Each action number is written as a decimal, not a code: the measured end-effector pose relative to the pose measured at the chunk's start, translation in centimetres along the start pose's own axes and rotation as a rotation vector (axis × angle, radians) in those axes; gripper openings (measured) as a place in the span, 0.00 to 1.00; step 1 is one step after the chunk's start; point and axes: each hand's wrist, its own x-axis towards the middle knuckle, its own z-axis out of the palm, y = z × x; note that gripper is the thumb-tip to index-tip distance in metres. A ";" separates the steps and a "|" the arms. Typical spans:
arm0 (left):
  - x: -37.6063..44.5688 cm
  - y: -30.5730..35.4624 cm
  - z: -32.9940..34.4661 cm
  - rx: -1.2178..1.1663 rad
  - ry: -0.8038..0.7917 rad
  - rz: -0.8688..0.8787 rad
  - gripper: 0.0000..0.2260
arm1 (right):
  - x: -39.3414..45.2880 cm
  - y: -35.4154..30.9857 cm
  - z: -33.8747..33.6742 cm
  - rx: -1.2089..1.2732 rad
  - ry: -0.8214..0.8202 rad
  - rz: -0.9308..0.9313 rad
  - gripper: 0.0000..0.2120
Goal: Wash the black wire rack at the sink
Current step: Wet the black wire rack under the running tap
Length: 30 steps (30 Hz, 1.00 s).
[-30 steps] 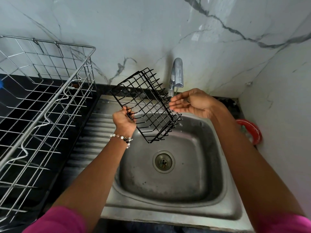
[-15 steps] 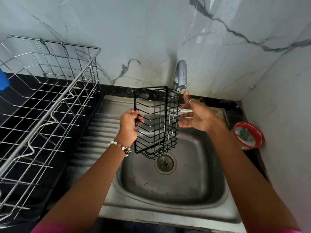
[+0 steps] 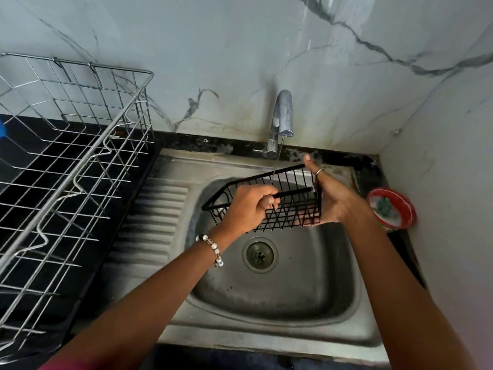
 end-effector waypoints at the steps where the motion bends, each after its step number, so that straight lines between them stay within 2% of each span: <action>1: 0.0 -0.2 0.2 0.066 0.004 0.086 0.07 | 0.0 0.3 -0.3 0.000 0.013 0.004 0.44; 4: 0.0 -0.8 0.0 0.208 -0.081 0.243 0.09 | 0.5 1.5 -0.7 0.021 0.010 -0.047 0.27; 6: -0.4 -1.9 -0.6 0.230 -0.190 0.185 0.12 | 1.2 2.5 -1.0 0.026 0.039 -0.119 0.14; 7: -0.7 -2.8 -1.0 0.219 -0.189 0.122 0.13 | 1.5 2.9 -1.1 0.033 0.047 -0.152 0.08; 8: -0.9 -3.4 -1.6 0.202 -0.136 0.038 0.16 | 1.7 3.2 -1.2 0.050 0.047 -0.175 0.06; 10: -1.1 -4.5 -3.1 0.271 0.067 -0.214 0.22 | 2.0 3.6 -1.7 0.081 0.045 -0.205 0.05; 11: -1.1 -4.9 -4.1 0.363 0.147 -0.396 0.24 | 2.1 3.7 -2.1 0.100 0.052 -0.225 0.07; 12: -1.1 -5.1 -5.1 0.374 0.153 -0.621 0.27 | 2.4 3.8 -2.5 0.112 0.049 -0.254 0.10; 13: -1.1 -5.3 -6.1 0.226 0.111 -0.843 0.30 | 2.7 3.8 -2.9 0.115 0.031 -0.298 0.14; 14: -1.2 -5.5 -6.9 -0.043 0.062 -1.020 0.34 | 3.1 3.8 -3.2 0.115 -0.005 -0.345 0.21; 15: -1.3 -6.0 -7.4 -0.356 0.028 -1.147 0.34 | 3.3 3.6 -3.2 0.110 -0.037 -0.381 0.28; 16: -1.7 -6.4 -7.7 -0.622 -0.012 -1.226 0.31 | 3.5 3.4 -3.1 0.100 -0.064 -0.404 0.33; 17: -1.9 -6.6 -7.8 -0.795 -0.043 -1.255 0.24 | 3.6 3.2 -2.9 0.077 -0.081 -0.414 0.37; 18: -2.1 -6.6 -7.5 -0.864 -0.040 -1.261 0.18 | 3.8 3.1 -2.7 0.049 -0.098 -0.417 0.38; 21: -2.0 -6.5 -6.2 -0.786 0.057 -1.283 0.12 | 4.2 2.7 -2.2 -0.038 -0.082 -0.416 0.32; 23: -1.9 -6.3 -5.6 -0.733 0.133 -1.283 0.10 | 4.2 2.2 -1.5 -0.211 0.128 -0.468 0.24; 25: -1.6 -6.3 -5.5 -0.654 0.185 -1.268 0.08 | 4.1 1.2 -0.5 -0.386 0.474 -0.610 0.19; 26: -1.5 -6.3 -5.5 -0.611 0.201 -1.256 0.06 | 3.8 0.6 0.1 -0.397 0.578 -0.695 0.16; 27: -1.3 -6.3 -5.6 -0.579 0.212 -1.245 0.05 | 3.5 0.0 0.7 -0.366 0.570 -0.755 0.12; 28: -1.0 -6.2 -5.6 -0.556 0.218 -1.235 0.04 | 3.1 -0.5 1.5 -0.290 0.457 -0.769 0.10; 30: -0.7 -6.1 -5.5 -0.506 0.212 -1.218 0.03 | 2.1 -1.4 3.1 -0.127 0.132 -0.667 0.11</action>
